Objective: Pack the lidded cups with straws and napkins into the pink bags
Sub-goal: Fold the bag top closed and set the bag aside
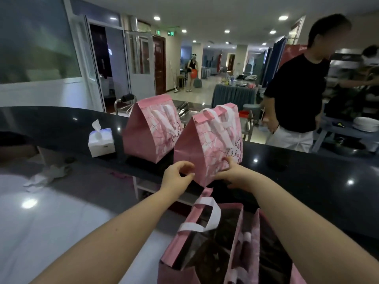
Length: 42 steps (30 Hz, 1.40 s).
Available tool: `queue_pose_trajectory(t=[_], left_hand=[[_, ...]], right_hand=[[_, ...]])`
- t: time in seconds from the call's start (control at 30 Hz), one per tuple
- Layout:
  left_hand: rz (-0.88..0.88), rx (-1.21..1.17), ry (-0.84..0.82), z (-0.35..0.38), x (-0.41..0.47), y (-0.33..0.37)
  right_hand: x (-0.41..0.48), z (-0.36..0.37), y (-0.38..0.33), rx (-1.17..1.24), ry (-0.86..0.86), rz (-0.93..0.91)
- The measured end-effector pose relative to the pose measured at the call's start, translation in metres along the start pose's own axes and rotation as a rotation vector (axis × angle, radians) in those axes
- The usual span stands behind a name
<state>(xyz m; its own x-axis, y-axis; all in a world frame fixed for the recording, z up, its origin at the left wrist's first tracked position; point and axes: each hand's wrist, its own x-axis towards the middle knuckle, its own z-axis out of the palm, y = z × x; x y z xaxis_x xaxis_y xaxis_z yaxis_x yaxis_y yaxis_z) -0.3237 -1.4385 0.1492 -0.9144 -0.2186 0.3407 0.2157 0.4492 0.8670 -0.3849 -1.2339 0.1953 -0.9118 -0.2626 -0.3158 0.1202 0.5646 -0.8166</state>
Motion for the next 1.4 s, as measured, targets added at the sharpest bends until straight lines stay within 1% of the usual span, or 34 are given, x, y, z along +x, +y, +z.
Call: queue_pose_trajectory(t=[0.13, 0.2, 0.33, 0.43, 0.5, 0.67, 0.73, 0.83, 1.1, 1.27, 1.33, 1.4], left_hand=[[0.007, -0.007, 0.108, -0.031, 0.023, -0.011], [-0.01, -0.001, 0.065, -0.04, 0.039, -0.015], [-0.025, 0.017, -0.103, -0.037, 0.063, -0.023], [-0.047, 0.025, -0.129, -0.032, 0.074, -0.034], [-0.036, 0.009, -0.127, -0.031, 0.076, -0.04], [0.031, -0.112, -0.121, -0.038, 0.067, -0.042], [0.084, -0.128, -0.095, -0.043, 0.06, -0.046], [0.126, -0.071, -0.011, -0.055, 0.057, -0.054], [0.05, 0.052, 0.132, -0.079, 0.073, -0.069], [0.06, 0.071, 0.153, -0.079, 0.075, -0.069], [0.092, 0.048, 0.172, -0.081, 0.074, -0.069], [0.175, 0.049, 0.191, -0.084, 0.071, -0.066]], right_hand=[[-0.005, 0.014, -0.017, -0.015, 0.126, 0.067], [-0.008, 0.025, -0.026, -0.028, 0.198, 0.099], [-0.007, 0.05, -0.037, 0.035, 0.361, 0.129], [-0.006, 0.065, -0.038, 0.096, 0.48, 0.14], [-0.007, 0.07, -0.037, 0.129, 0.524, 0.122], [-0.004, 0.083, -0.032, 0.183, 0.665, -0.023], [-0.001, 0.089, -0.033, 0.23, 0.673, -0.042], [0.01, 0.098, -0.04, 0.232, 0.651, -0.071], [0.049, 0.114, -0.079, 0.064, 0.626, -0.084], [0.059, 0.128, -0.072, 0.078, 0.672, -0.08], [0.055, 0.127, -0.067, 0.072, 0.656, -0.078], [0.047, 0.119, -0.065, 0.023, 0.643, -0.079]])
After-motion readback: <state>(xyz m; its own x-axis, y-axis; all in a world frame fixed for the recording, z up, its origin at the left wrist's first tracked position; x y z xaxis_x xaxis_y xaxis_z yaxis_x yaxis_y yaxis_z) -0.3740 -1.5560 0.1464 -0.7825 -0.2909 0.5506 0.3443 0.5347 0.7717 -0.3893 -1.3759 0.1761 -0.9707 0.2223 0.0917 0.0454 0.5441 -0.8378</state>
